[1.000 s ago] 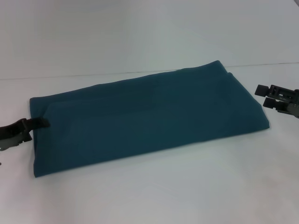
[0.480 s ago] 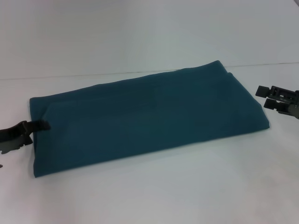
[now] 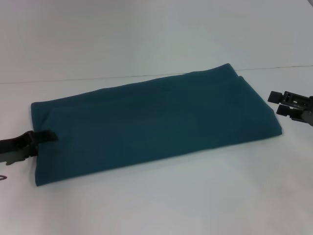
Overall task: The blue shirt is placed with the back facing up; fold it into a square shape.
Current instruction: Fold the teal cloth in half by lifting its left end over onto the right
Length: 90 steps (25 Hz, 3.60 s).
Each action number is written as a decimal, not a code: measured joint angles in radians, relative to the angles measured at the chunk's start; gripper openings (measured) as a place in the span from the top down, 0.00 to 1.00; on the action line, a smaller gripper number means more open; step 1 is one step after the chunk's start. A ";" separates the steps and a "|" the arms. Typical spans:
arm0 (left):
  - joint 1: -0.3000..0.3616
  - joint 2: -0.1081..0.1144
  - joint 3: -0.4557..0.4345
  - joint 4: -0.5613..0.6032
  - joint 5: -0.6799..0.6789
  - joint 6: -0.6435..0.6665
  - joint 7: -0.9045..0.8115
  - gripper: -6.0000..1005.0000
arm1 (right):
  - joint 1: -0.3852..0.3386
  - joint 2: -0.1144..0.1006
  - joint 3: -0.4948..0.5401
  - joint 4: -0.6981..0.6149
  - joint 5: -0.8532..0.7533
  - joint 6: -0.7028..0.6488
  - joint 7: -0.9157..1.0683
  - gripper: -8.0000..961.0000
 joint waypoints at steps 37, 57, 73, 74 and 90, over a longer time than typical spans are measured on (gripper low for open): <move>-0.035 0.012 -0.016 0.044 -0.066 0.254 0.057 0.96 | -0.010 0.003 0.011 0.000 0.003 -0.005 -0.001 0.06; -0.065 0.132 -0.215 0.189 0.324 0.340 0.035 0.94 | -0.016 0.005 0.011 0.000 0.003 0.002 0.001 0.06; -0.145 0.130 -0.208 0.342 0.306 0.541 -0.052 0.93 | -0.009 0.007 0.009 0.000 0.001 0.005 0.001 0.06; -0.150 0.130 -0.206 0.346 0.306 0.550 -0.057 0.92 | -0.009 0.007 0.009 0.000 0.001 0.005 0.000 0.06; -0.314 0.123 -0.014 0.502 0.307 0.709 -0.179 0.91 | -0.009 0.005 0.003 0.000 0.002 0.016 0.000 0.06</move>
